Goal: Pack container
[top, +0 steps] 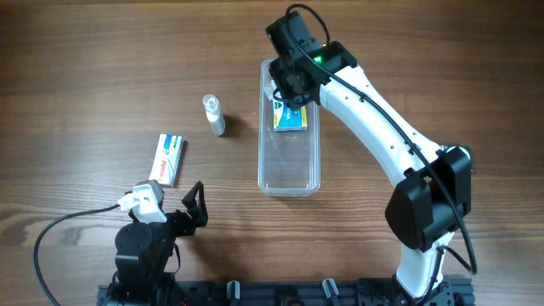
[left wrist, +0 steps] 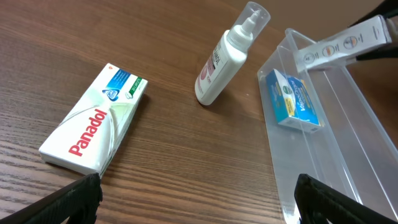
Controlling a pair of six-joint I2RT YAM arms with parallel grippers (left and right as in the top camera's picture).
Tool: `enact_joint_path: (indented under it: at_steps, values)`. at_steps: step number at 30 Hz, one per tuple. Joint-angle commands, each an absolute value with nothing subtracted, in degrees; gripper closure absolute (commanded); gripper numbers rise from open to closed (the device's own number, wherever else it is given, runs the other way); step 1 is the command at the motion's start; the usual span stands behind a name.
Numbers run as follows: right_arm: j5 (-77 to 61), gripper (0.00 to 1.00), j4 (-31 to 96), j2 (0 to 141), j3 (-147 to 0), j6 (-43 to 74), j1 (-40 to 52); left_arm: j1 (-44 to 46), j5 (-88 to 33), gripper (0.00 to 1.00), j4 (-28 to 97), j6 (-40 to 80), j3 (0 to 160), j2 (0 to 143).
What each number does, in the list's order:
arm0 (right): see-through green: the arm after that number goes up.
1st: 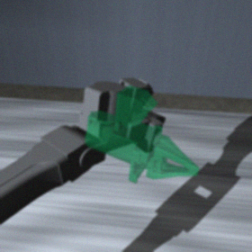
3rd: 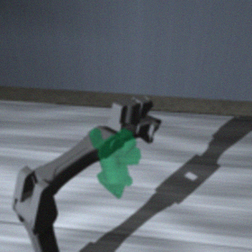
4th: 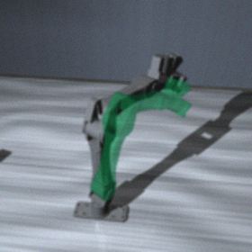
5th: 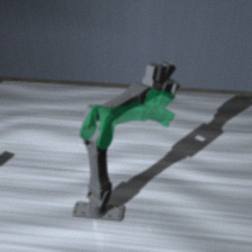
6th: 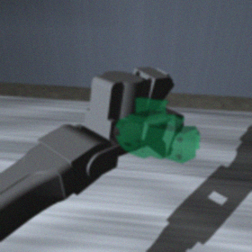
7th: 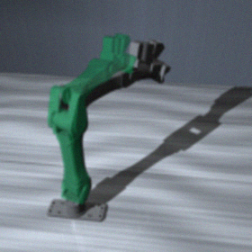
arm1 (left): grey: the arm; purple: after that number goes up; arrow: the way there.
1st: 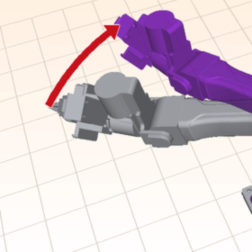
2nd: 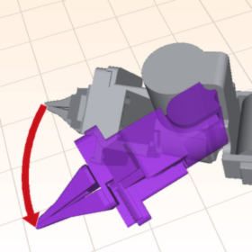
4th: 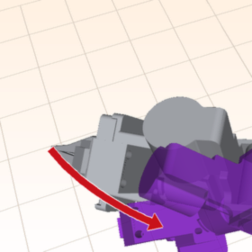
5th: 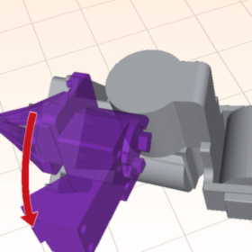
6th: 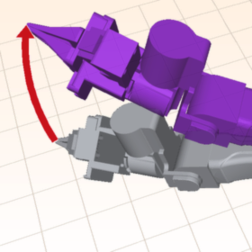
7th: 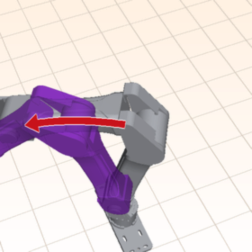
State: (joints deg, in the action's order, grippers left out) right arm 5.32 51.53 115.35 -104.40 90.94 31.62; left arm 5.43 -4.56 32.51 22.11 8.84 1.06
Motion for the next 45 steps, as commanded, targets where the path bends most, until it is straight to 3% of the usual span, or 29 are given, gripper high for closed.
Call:
enact_joint_path:
  at_steps: [1,2,6,14,19,21,22,28,33,45]
  values:
    - [9.02,0.57,51.18,116.75,-105.27,92.73,31.90,4.97,-4.47,0.00,32.16,20.99,8.67,0.82]
    - [8.75,0.50,51.31,116.75,-105.27,92.20,31.90,4.97,-4.47,0.00,32.16,20.99,8.67,0.82]
    - [8.62,0.04,54.02,116.75,-105.27,90.19,31.90,4.97,-4.47,0.00,32.16,20.99,8.69,0.82]
    - [12.82,0.01,49.63,113.45,-105.43,76.36,31.90,4.97,-4.47,0.00,32.16,20.99,8.69,0.82]
    - [6.87,0.17,37.95,113.95,-105.43,70.41,31.07,4.97,-4.47,0.00,32.16,20.99,8.67,0.82]
    - [4.54,0.31,32.73,113.95,-105.43,65.82,30.68,4.97,-4.47,0.00,32.16,20.99,8.67,0.82]
    - [4.38,0.49,31.68,113.99,-105.43,65.54,30.35,4.97,-4.47,0.00,32.16,20.99,8.67,0.82]
    - [0.21,0.77,30.44,116.75,-105.43,63.09,27.59,4.97,-4.47,0.00,32.16,20.99,8.67,0.82]
    - [-4.03,0.89,29.43,119.52,-105.43,60.97,26.52,4.97,-4.47,0.00,32.16,20.99,8.69,0.82]
    - [0.01,0.96,43.62,119.72,-105.43,62.06,26.52,4.97,-4.47,0.00,32.16,20.99,8.67,0.82]
